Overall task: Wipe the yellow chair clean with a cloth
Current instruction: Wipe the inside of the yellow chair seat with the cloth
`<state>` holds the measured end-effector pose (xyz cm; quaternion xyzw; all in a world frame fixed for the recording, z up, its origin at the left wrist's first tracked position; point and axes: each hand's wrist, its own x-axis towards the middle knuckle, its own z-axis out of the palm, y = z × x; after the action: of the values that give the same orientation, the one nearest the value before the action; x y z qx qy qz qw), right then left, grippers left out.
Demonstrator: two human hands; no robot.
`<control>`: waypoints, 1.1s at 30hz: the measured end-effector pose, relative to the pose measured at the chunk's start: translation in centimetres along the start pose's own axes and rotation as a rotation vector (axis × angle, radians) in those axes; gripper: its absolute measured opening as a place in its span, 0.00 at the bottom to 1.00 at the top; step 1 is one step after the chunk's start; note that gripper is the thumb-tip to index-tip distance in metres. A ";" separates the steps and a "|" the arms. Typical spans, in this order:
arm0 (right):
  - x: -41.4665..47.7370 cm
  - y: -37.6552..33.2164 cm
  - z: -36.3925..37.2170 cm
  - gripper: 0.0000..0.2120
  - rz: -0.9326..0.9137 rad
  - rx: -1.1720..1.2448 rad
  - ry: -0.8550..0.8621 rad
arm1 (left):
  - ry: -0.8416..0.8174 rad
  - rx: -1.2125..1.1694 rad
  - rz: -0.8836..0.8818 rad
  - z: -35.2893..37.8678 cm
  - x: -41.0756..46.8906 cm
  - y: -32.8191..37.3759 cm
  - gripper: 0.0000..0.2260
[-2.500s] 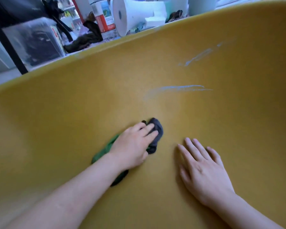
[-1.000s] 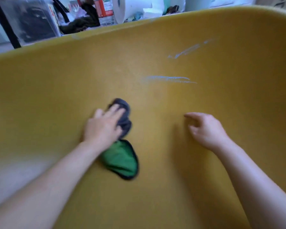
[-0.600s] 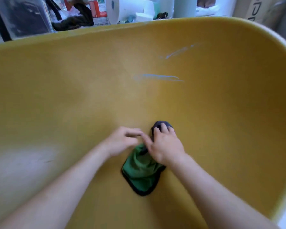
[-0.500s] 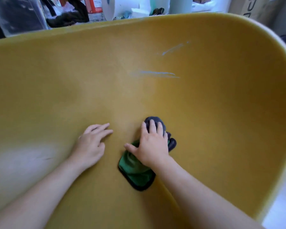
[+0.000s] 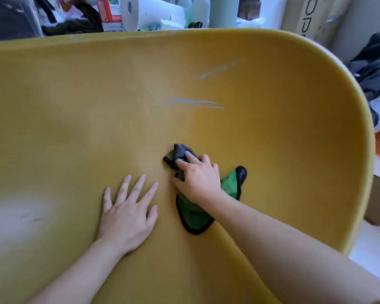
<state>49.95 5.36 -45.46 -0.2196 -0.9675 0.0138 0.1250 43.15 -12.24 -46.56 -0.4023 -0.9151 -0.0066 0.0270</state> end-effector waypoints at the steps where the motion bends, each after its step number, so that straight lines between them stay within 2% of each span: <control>1: 0.2 2.0 -1.3 0.15 -0.069 -0.055 0.005 | -0.001 0.008 -0.001 0.0 -0.1 -0.2 0.28; 3: 0.1 9.0 -4.3 0.14 -0.020 -0.217 0.057 | 0.010 0.010 -0.006 0.0 -0.1 -0.3 0.29; 5: -0.3 15.9 -7.7 0.15 0.185 -0.290 0.163 | -0.006 0.025 -0.002 -0.2 -0.1 -0.1 0.30; 6: -0.8 17.3 -8.5 0.14 0.276 -0.256 0.212 | -0.023 0.035 -0.002 -0.4 -0.2 0.1 0.29; 8: -1.1 14.2 -7.3 0.12 0.368 -0.173 0.252 | -0.048 0.009 -0.023 -0.8 -0.2 0.6 0.28; 9: -1.0 11.1 -5.6 0.14 0.324 -0.145 0.229 | -0.059 -0.016 -0.036 -0.9 0.0 1.1 0.27; 12: -1.9 2.5 -1.0 0.16 0.015 -0.031 -0.027 | -0.068 -0.103 -0.022 -1.1 0.9 4.0 0.25; 14: -2.2 4.6 -2.2 0.13 -0.141 -0.095 -0.053 | -0.069 -0.153 0.030 -0.8 1.1 6.1 0.25; 16: -2.4 11.5 -5.8 0.14 -0.079 -0.233 -0.010 | -0.069 -0.156 0.066 -0.2 1.0 6.9 0.24; 19: -2.5 21.1 -12.7 0.14 0.199 -0.337 0.158 | -0.080 -0.101 0.105 -0.2 1.3 6.3 0.24; 21: -2.4 20.2 -12.8 0.11 0.319 -0.322 0.271 | -0.102 -0.113 0.123 -0.6 1.8 6.7 0.23; 22: -2.4 18.1 -11.0 0.11 0.345 -0.305 0.274 | -0.107 -0.143 0.139 -0.7 2.3 7.6 0.23; 24: -3.5 12.1 -5.8 0.14 0.253 -0.213 0.163 | -0.078 -0.205 0.162 -0.6 3.2 9.3 0.23; 26: -5.4 8.2 -3.1 0.17 0.028 -0.091 -0.020 | -0.028 -0.240 0.155 -0.3 3.8 10.3 0.22; 28: -6.0 10.7 -6.3 0.19 -0.084 -0.066 -0.151 | 0.018 -0.219 0.185 0.5 3.8 10.3 0.24; 29: -5.7 13.7 -8.6 0.19 -0.055 -0.102 -0.180 | 0.045 -0.222 0.213 0.9 3.7 10.1 0.25; 31: -4.6 20.1 -13.8 0.16 0.078 -0.275 -0.094 | 0.080 -0.228 0.243 1.2 3.5 10.0 0.24; 33: -3.4 23.1 -16.9 0.14 0.228 -0.406 0.176 | 0.077 -0.230 0.233 1.4 3.6 10.3 0.24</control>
<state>66.81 24.31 -31.82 -0.3485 -0.9047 -0.1860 0.1598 48.23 -2.61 -47.84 -0.5058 -0.8536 -0.1234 0.0165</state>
